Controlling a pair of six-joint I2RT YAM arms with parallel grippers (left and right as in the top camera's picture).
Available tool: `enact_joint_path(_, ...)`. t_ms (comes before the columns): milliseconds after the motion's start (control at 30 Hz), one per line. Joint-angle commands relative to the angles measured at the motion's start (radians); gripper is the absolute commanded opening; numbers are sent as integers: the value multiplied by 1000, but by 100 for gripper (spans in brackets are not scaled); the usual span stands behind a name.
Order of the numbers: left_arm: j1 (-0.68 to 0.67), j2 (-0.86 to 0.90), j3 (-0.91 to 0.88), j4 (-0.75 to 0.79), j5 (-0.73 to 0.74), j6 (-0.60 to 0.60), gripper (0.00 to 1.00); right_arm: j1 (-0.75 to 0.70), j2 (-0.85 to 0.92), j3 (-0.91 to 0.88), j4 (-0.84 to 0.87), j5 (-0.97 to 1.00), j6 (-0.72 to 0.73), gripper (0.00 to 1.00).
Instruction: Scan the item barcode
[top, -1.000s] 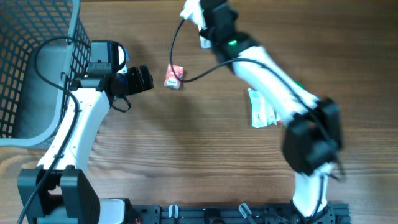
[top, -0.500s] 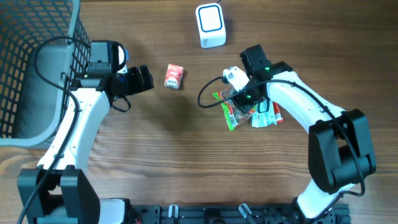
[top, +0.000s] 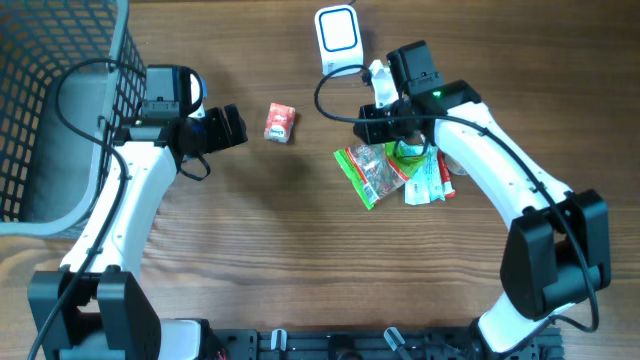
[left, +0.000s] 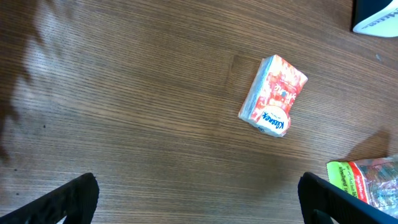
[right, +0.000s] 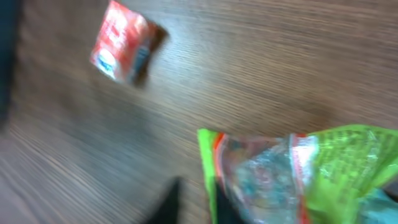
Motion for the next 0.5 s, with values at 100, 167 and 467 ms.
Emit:
enact_joint_path(100,6,-5,11,3,-6,21,100,162,68,-120,321,-26,296,42)
enact_joint_path(167,6,-5,11,3,-6,21,100,193,96,-130,328,37,329,41)
enact_joint_path(467,5,-5,11,53,6,16,100,-54,-178,-130,26,-244,6,47)
